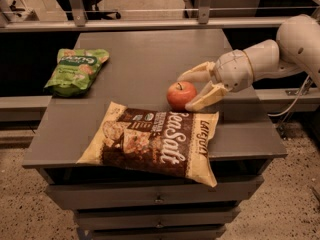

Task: Move apple near brown chip bag

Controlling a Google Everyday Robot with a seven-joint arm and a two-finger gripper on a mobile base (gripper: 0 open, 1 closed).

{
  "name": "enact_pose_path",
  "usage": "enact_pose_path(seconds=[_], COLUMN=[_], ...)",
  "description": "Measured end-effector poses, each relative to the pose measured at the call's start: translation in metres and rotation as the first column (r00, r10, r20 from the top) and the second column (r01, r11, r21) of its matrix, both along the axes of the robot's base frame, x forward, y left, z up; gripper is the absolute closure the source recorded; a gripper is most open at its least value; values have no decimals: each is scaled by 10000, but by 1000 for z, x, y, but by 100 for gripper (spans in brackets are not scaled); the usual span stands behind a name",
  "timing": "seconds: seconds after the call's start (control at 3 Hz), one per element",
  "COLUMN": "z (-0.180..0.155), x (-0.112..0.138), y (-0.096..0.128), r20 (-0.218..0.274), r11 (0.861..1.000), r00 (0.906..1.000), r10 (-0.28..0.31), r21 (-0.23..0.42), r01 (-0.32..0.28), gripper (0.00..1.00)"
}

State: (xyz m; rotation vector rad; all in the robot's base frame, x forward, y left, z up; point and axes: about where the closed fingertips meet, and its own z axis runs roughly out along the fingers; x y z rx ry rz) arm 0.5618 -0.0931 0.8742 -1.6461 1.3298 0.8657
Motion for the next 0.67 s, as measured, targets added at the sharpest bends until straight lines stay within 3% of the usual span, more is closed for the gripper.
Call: enact_pose_path(seconds=[0.67], z=[-10], x=[-4], y=[-2], r20=[-81], r11=[9966], r00=[9974], r10=[717], r21=[-394], r01=[-720], gripper=[13])
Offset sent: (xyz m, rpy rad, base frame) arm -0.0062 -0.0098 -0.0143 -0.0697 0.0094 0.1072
